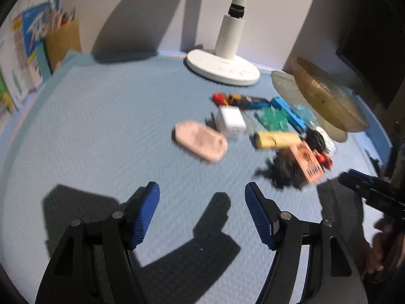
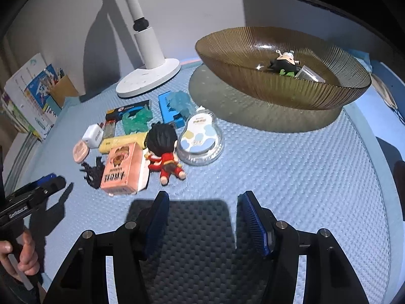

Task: Organize rigid objects
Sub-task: 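Move both tools back toward the remaining items, then grasp the pink remote with the left gripper while the right gripper grasps the tape dispenser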

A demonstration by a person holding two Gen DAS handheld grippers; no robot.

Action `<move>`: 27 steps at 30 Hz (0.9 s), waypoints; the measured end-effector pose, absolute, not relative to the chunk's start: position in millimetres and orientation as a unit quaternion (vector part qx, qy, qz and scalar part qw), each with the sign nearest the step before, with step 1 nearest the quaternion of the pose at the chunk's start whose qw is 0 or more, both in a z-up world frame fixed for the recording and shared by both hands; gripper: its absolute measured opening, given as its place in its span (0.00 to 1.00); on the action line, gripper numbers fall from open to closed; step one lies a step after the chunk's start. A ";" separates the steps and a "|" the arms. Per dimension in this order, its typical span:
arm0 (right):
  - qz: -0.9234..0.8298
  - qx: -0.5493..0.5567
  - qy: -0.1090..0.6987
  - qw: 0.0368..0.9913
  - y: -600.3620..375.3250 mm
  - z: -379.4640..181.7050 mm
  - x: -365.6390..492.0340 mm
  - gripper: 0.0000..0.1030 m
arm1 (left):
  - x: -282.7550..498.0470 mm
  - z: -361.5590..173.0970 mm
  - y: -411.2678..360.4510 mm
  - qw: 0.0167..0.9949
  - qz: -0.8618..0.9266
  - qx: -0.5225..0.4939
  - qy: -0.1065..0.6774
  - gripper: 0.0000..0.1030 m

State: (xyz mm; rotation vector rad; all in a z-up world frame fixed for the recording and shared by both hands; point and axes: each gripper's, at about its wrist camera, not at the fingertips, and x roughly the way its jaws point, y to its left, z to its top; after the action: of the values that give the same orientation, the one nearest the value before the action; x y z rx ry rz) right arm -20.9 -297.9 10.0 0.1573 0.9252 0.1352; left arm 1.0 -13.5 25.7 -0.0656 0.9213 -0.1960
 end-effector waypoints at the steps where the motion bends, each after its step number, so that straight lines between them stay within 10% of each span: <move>1: 0.058 0.075 0.449 0.888 -299.2 12.8 -17.6 0.56 | 6.6 27.1 -14.6 0.890 -0.088 -0.029 0.447 0.66; 27: -0.004 0.030 0.452 0.892 -285.9 16.1 49.7 0.56 | 23.4 19.2 21.3 0.885 -0.102 -0.010 0.453 0.54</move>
State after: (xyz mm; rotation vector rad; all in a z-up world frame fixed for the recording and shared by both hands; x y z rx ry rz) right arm 49.7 -285.9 16.1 0.0623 0.9374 -0.0087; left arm 23.4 21.3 19.2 -0.0213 0.9432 -0.2126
